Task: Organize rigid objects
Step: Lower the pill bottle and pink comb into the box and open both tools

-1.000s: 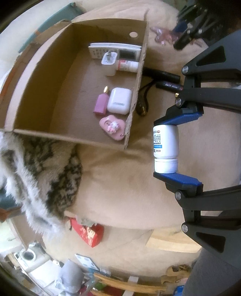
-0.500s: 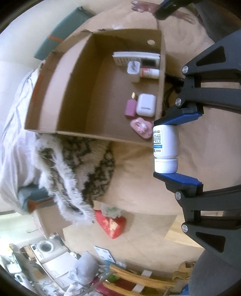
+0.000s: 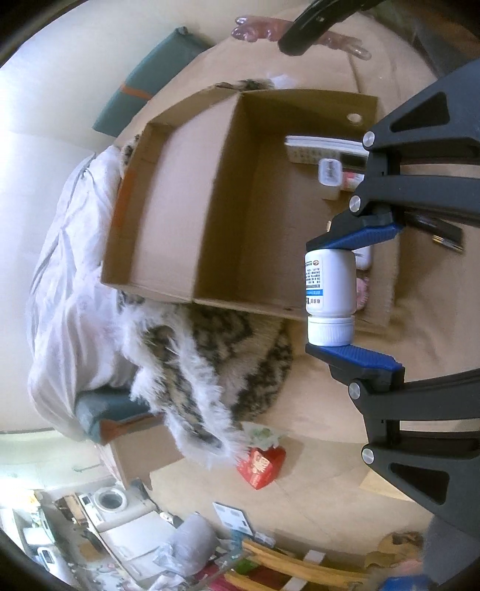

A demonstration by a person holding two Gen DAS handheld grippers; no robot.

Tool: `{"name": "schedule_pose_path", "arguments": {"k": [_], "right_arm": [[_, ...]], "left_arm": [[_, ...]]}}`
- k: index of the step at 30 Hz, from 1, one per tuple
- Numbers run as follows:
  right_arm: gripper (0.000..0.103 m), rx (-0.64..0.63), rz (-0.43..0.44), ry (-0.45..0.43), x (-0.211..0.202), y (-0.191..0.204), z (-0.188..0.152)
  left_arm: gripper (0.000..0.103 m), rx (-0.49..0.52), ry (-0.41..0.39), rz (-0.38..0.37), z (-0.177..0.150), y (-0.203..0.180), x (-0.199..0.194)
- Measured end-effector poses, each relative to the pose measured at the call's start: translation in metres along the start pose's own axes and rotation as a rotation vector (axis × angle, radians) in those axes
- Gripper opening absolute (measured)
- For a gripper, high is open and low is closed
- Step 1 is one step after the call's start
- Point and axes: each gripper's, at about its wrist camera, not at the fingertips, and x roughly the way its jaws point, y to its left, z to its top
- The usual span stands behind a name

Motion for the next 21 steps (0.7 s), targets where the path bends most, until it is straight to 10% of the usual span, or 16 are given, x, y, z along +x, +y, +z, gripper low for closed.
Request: {"name": "schedule_pose_path", "arguments": {"k": [21], "right_arm": [[0.035, 0.049, -0.027, 0.175, 0.100, -0.030, 0.009]], "left_arm": [[0.043, 0.078, 0.074, -0.079, 0.010, -0.029, 0.086]]}}
